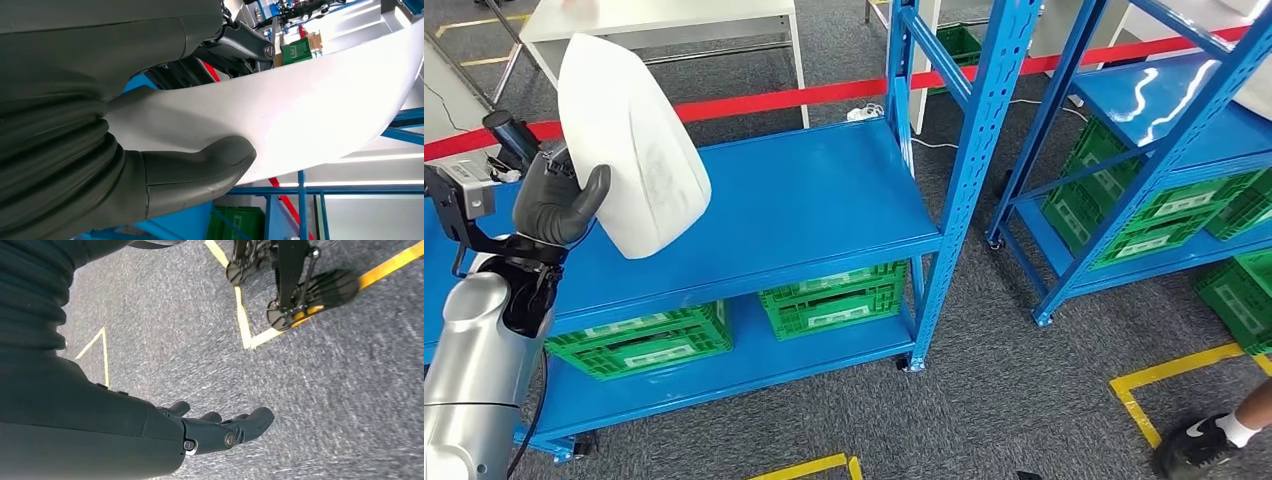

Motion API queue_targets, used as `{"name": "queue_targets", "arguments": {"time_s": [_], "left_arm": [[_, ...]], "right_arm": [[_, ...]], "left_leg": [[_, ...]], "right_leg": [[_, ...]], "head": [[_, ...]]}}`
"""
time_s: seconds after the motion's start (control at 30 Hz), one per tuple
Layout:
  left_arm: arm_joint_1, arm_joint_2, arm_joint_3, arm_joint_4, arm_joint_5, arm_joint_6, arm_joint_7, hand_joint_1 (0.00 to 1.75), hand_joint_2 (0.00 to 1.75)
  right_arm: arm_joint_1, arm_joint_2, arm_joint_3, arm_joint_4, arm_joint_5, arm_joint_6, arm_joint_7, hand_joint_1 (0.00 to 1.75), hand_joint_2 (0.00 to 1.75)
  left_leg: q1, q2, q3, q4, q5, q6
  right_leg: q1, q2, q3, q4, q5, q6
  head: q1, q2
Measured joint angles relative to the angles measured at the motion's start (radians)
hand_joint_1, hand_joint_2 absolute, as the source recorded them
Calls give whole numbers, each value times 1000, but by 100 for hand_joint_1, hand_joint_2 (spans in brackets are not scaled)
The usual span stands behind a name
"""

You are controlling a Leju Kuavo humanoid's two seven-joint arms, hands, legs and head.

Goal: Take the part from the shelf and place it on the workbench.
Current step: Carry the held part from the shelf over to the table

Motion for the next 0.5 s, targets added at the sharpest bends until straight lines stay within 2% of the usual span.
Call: {"name": "queue_targets", "arguments": {"time_s": [0.03, 0.07, 0.13, 0.17, 0.2, 0.23, 0.3, 0.33, 0.37, 0.4, 0.43, 0.47, 0.5], "left_arm": [[0, 0, 0, -2, 1, 0, -1, 175, 175], [1, 0, 0, -3, 1, 0, -2, 175, 175], [3, 0, 0, -4, 3, 1, -4, 175, 175], [3, 1, 0, -4, 3, 2, -5, 175, 175], [4, 0, 0, -3, 3, 2, -5, 175, 175], [5, 0, 0, -3, 3, 2, -5, 175, 175], [6, 1, 0, -3, 3, 3, -5, 175, 175], [8, 2, 0, -3, 3, 3, -5, 175, 175], [10, 3, 0, -3, 3, 4, -5, 175, 175], [11, 3, 0, -3, 3, 4, -5, 175, 175], [13, 4, 0, -3, 3, 5, -5, 175, 175], [14, 5, 0, -4, 3, 6, -5, 175, 175], [14, 6, 0, -6, 2, 8, -5, 175, 175]], "right_arm": [[0, 0, 0, 0, 0, 0, 0, 0, 175], [0, 0, 0, 0, 1, 0, 0, 0, 175], [2, 0, 0, 0, 1, 0, 0, 0, 175], [3, 0, 0, 0, 1, 0, 0, 0, 175], [4, 0, 0, 0, 1, 0, 1, 0, 175], [5, 0, 0, 0, 1, 0, 1, 0, 175], [5, 1, 0, 0, 2, 0, 2, 0, 175], [5, 1, 0, 0, 2, 0, 2, 0, 175], [5, 1, 0, 0, 2, 0, 2, 0, 175], [4, 1, 0, 0, 3, 0, 2, 0, 175], [4, 1, 0, 0, 4, 1, 2, 0, 175], [3, 1, 0, 0, 4, 1, 1, 0, 175], [1, 0, 0, 0, 5, 1, 1, 0, 175]], "left_leg": [[-2, -3, 37, -55, -6, 6], [-4, -6, 57, -89, -16, 15], [-9, -8, 51, -100, -7, 38], [-8, -6, 45, -102, 3, 49], [-8, -3, 35, -105, 16, 60], [-7, -2, 22, -107, 31, 69], [-10, 0, -12, -105, 59, 79], [-12, 0, -30, -103, 72, 81], [-15, 0, -49, -101, 85, 82], [-18, 0, -67, -99, 98, 83], [-20, 0, -85, -96, 109, 82], [-23, -1, -98, -94, 120, 82], [-26, -1, -111, -92, 130, 80]], "right_leg": [[0, 0, -3, -1, 9, 7], [1, 1, -4, -3, 19, 14], [0, 2, -3, -14, 40, 29], [-1, 3, -8, -14, 37, 35], [-1, 3, -17, 1, 15, 39], [-2, 2, -31, 34, -27, 42], [1, 1, -63, 157, -133, 44], [3, 1, -72, 221, -162, 44], [5, 1, -70, 265, -168, 43], [8, 1, -53, 276, -153, 39], [12, 1, -18, 252, -128, 32], [16, 1, 33, 197, -111, 23], [22, 1, 93, 121, -115, 12]], "head": [[0, 0], [0, 0], [-2, 0], [-3, 0], [-2, 0], [-2, 0], [0, 0], [0, 0], [0, 0], [1, 0], [1, 0], [1, 0], [1, 0]]}}
